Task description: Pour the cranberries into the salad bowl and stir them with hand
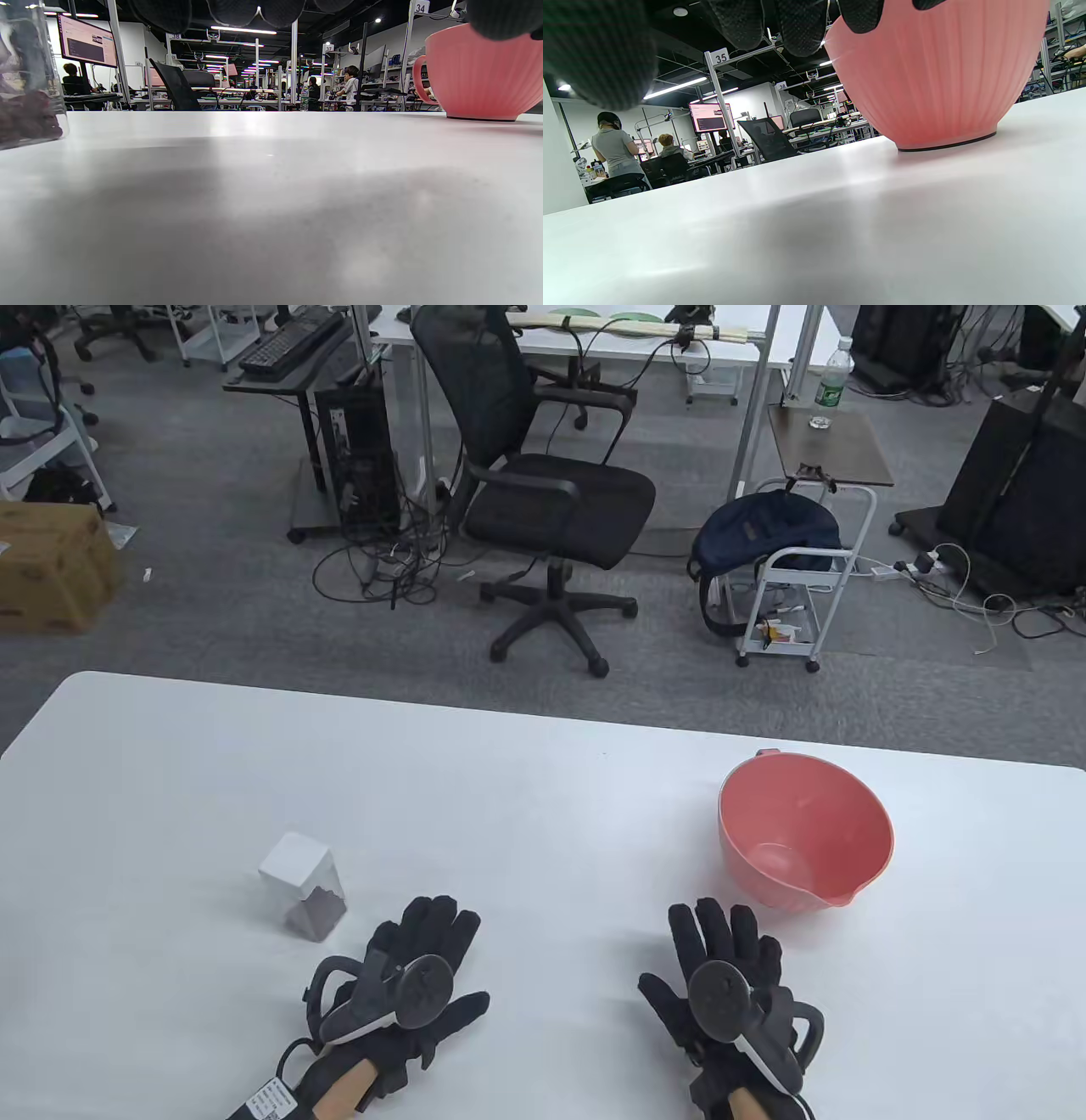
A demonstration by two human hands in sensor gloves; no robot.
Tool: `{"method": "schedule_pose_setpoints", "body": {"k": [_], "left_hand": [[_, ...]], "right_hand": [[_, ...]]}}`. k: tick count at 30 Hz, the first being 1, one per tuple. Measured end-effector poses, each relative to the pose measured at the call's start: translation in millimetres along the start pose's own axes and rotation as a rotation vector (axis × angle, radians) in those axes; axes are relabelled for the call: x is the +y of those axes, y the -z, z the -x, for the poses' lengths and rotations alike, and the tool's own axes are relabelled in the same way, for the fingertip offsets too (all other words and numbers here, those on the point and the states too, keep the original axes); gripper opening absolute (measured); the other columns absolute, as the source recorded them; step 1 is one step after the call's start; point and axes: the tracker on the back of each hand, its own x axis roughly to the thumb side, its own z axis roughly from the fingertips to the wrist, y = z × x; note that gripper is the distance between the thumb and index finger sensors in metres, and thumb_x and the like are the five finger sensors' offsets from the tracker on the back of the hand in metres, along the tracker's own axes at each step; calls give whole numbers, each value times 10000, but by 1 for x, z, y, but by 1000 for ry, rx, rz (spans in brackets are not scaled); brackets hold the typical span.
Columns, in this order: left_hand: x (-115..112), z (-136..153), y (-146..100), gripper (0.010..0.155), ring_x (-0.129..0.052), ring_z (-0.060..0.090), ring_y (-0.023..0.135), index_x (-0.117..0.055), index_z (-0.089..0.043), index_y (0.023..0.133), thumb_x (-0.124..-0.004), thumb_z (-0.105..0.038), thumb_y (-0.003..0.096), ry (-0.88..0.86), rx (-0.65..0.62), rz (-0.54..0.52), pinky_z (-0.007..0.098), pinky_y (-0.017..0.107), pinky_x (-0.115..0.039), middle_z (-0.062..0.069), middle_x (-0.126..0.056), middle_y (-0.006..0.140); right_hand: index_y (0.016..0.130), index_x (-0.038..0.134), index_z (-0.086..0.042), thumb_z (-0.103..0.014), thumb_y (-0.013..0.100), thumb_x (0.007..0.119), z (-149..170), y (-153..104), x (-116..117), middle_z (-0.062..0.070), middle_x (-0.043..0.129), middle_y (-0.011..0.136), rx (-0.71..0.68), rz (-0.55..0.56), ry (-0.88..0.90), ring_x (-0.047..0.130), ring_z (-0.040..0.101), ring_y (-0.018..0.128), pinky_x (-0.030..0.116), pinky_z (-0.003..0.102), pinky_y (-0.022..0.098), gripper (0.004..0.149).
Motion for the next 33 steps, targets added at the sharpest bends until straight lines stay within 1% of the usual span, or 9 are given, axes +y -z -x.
{"method": "schedule_pose_setpoints", "body": {"k": [6,13,17,21,24,25,28,30,33], "left_hand": [[1,0,0,918,-391,335,1174,-267,-377,1142,-638,-834,437,-12,1,3,581,816,-503,16,-345,1269],[8,6,-2,908,-408,321,1174,-292,-382,1140,-652,-828,435,-47,25,-59,571,818,-506,6,-373,1264],[20,12,-8,893,-434,286,1177,-332,-390,1135,-686,-815,434,-54,42,-143,552,827,-498,-20,-414,1258],[36,22,-16,873,-459,250,1177,-371,-408,1126,-719,-806,431,-54,77,-278,531,835,-480,-54,-449,1250],[45,40,-21,860,-420,242,1179,-400,-424,1117,-747,-800,426,-52,157,-393,524,837,-459,-69,-440,1247],[47,45,-22,862,-393,244,1178,-399,-425,1116,-757,-798,425,-51,180,-417,525,836,-452,-70,-429,1246],[50,70,-26,919,-285,273,1167,-316,-404,1122,-772,-801,429,-76,307,-472,533,833,-421,-44,-325,1250],[50,85,-29,982,-206,305,1148,-236,-379,1121,-784,-805,427,-107,380,-490,548,828,-401,-13,-235,1244],[46,106,-31,1076,-116,345,1118,-133,-335,1103,-799,-822,413,-157,477,-488,569,819,-380,44,-126,1226]], "right_hand": [[1061,472,-432,-763,362,788,-1,-2,-1,-37,496,1205,-16,15,-13,419,337,1122,417,615,780,835],[1059,475,-429,-761,364,789,2,-2,-1,-28,496,1203,-9,17,6,420,336,1120,419,615,779,832],[1058,480,-429,-758,364,790,2,-3,-2,-23,501,1200,-1,12,20,420,339,1119,418,614,779,828],[1057,484,-423,-755,365,791,2,-3,-1,-22,502,1198,1,12,27,423,340,1117,421,613,777,827],[1056,486,-425,-754,364,792,2,-3,0,-21,505,1197,-2,6,33,426,340,1116,422,613,777,825],[1057,486,-422,-754,366,791,2,-3,0,-20,505,1196,-2,3,34,425,342,1115,422,612,778,825],[1056,487,-423,-753,364,792,2,-3,1,-18,504,1196,1,-6,40,427,346,1113,421,612,777,825],[1056,487,-421,-754,365,791,2,-3,1,-17,505,1196,2,-9,42,428,347,1113,424,613,776,825],[1056,489,-420,-754,365,790,2,-3,2,-13,507,1194,-2,-12,46,432,346,1112,424,613,776,824]]}}
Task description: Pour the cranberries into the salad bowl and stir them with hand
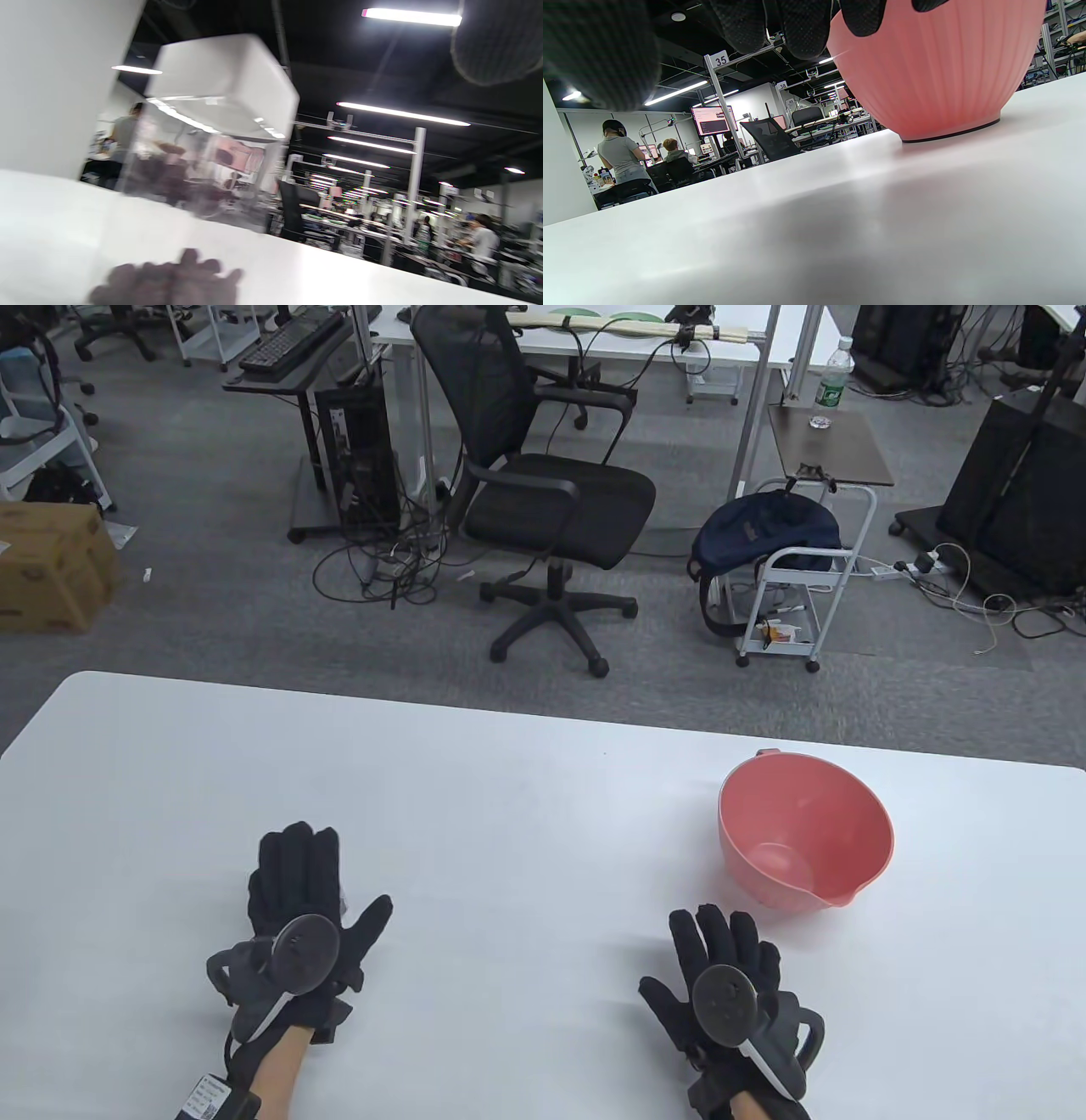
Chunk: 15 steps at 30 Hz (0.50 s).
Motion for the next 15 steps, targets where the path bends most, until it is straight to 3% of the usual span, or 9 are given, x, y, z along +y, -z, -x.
{"method": "schedule_pose_setpoints", "body": {"k": [3,8,15], "left_hand": [[-8,25,5,1179,-91,403,1095,-23,-291,1070,-822,-833,393,-92,134,50,588,813,-385,93,-79,1209],[-26,52,7,1277,-202,451,1109,-31,-215,1066,-869,-852,344,-272,303,167,583,811,-450,126,-170,1220],[-41,66,8,1316,-405,413,1135,-47,-159,1065,-918,-825,336,-409,415,285,537,814,-526,94,-362,1227]], "right_hand": [[1056,490,-418,-752,366,791,-1,-1,1,-14,509,1193,-3,-11,6,435,349,1110,426,613,775,823],[1055,490,-417,-751,366,791,-1,-2,2,-11,513,1191,-5,-17,15,441,352,1107,432,614,772,823],[1055,492,-413,-749,367,792,0,-2,4,-9,515,1190,1,-38,38,446,354,1106,438,616,770,823]]}}
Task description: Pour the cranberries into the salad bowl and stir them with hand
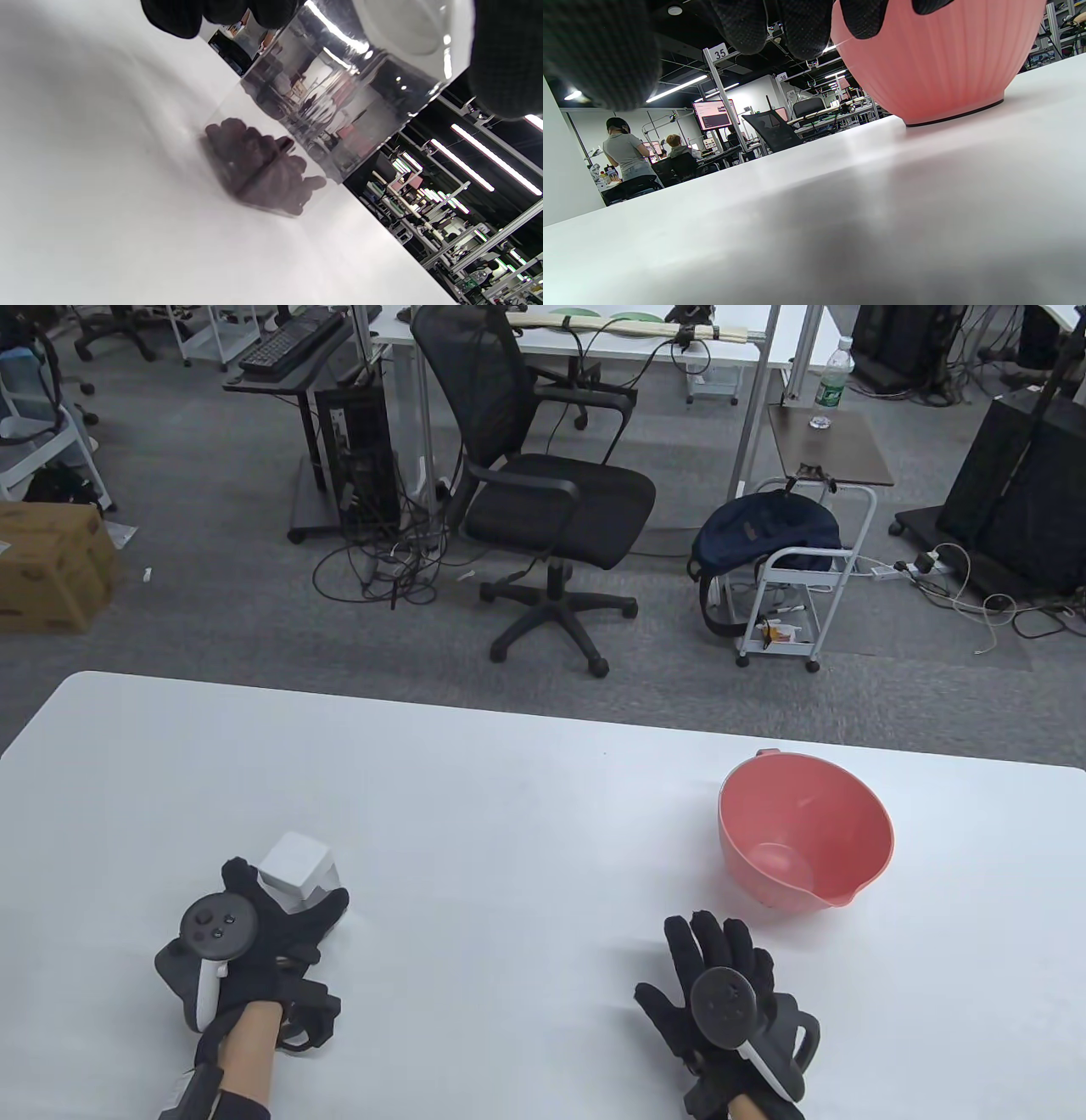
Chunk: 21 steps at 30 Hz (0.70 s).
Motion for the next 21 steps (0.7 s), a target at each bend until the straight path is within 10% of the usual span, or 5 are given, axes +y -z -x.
{"method": "schedule_pose_setpoints", "body": {"k": [11,21], "left_hand": [[-8,8,9,985,-622,289,1132,-308,-336,1097,-904,-740,425,-20,61,81,495,827,-562,-69,-595,1187],[-18,-29,-13,969,-770,256,1054,-380,-344,1082,-904,-778,393,-75,-156,48,537,784,-622,-45,-663,1118]], "right_hand": [[1055,495,-412,-748,366,792,0,0,1,-4,517,1188,4,-10,16,445,360,1102,442,616,768,822],[1057,500,-394,-749,365,795,-3,-1,-5,10,522,1184,16,-2,116,454,438,1077,486,603,763,832]]}}
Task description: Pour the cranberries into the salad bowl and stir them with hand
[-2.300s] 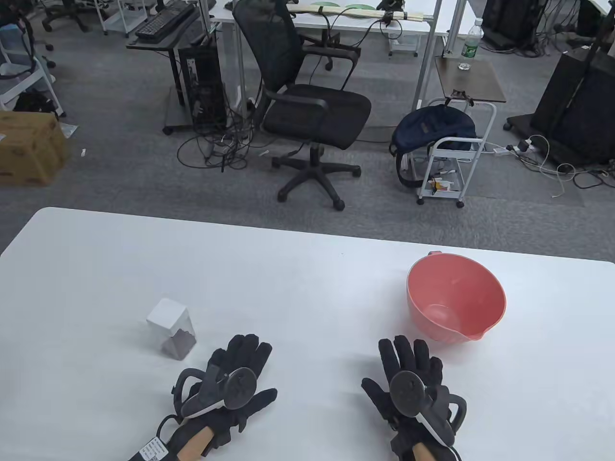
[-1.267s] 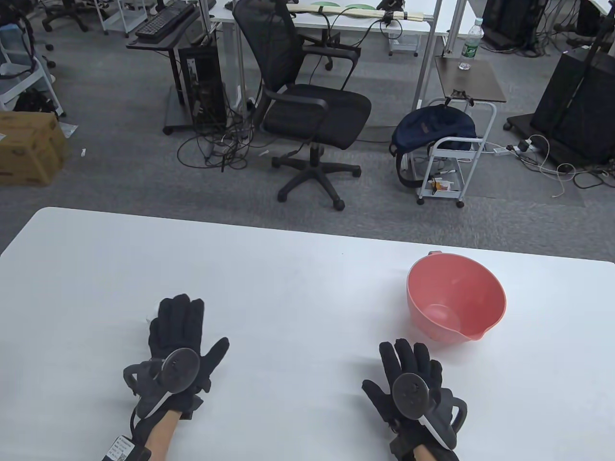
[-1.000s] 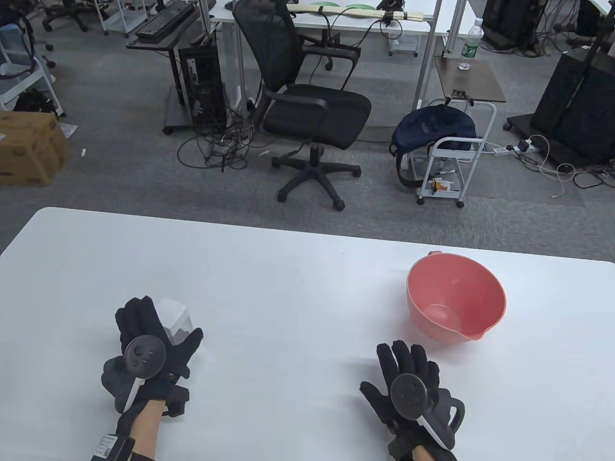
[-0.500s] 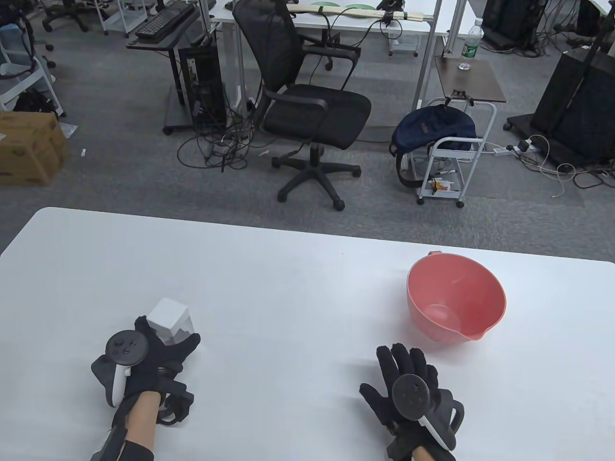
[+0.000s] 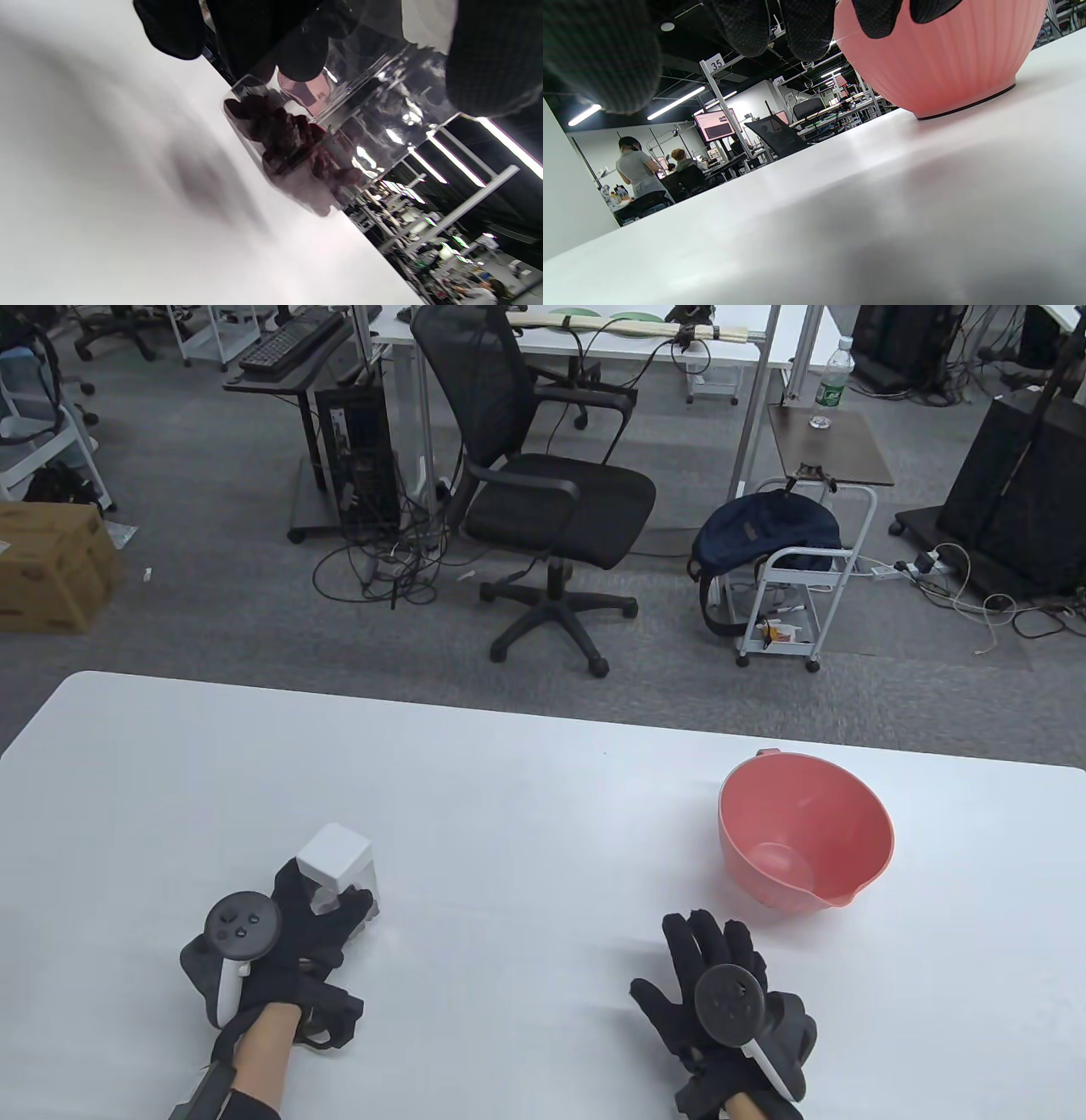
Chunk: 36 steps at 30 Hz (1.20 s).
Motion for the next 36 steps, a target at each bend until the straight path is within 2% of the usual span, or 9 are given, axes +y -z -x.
{"method": "schedule_pose_setpoints", "body": {"k": [2,6,10,13,17,23,31,36], "left_hand": [[-4,-11,-5,966,-792,243,1037,-384,-342,1082,-898,-786,395,-17,-48,22,546,777,-631,-51,-661,1108],[-13,-30,-16,963,-839,231,987,-395,-334,1071,-907,-787,393,-20,-134,57,557,762,-651,-28,-653,1088],[-26,-46,-27,966,-848,242,964,-400,-326,1069,-908,-792,392,-22,-213,116,555,753,-661,-18,-652,1075],[-35,-57,-35,965,-850,241,955,-404,-326,1069,-908,-794,393,-4,-265,156,550,750,-667,-15,-655,1071],[-46,-69,-47,967,-850,246,947,-409,-321,1070,-911,-796,392,18,-331,212,543,748,-671,-12,-658,1068],[-57,-80,-61,965,-844,245,924,-420,-319,1068,-913,-801,393,38,-398,275,536,744,-676,-7,-664,1056],[-64,-85,-69,968,-821,249,907,-428,-317,1066,-925,-797,387,90,-447,290,543,739,-676,3,-656,1049],[-70,-86,-70,963,-807,253,902,-433,-321,1065,-933,-792,389,143,-456,290,547,739,-674,5,-652,1047]], "right_hand": [[1057,502,-393,-756,362,792,-3,0,-4,18,529,1182,3,7,38,490,459,1062,536,594,754,835],[1055,507,-384,-775,352,790,-15,0,-13,47,577,1163,-6,30,114,682,473,988,701,554,694,854],[1061,501,-368,-810,337,774,-36,0,-23,64,633,1138,-36,58,115,858,405,892,847,469,585,891],[1064,499,-357,-831,329,762,-55,1,-27,61,668,1121,-59,66,145,948,345,814,900,412,505,913],[1064,502,-352,-854,318,752,-85,2,-26,58,703,1104,-99,70,181,1008,300,740,926,374,440,934],[1076,486,-334,-887,303,733,-122,6,-16,44,712,1104,-122,27,219,1012,237,681,913,361,419,982],[1089,508,-336,-937,286,711,-144,13,1,38,764,1073,-99,-79,200,959,205,638,882,340,410,1024],[1078,564,-325,-921,295,773,-150,15,13,-2,818,1035,-113,-160,230,940,198,633,870,345,420,1006]]}}
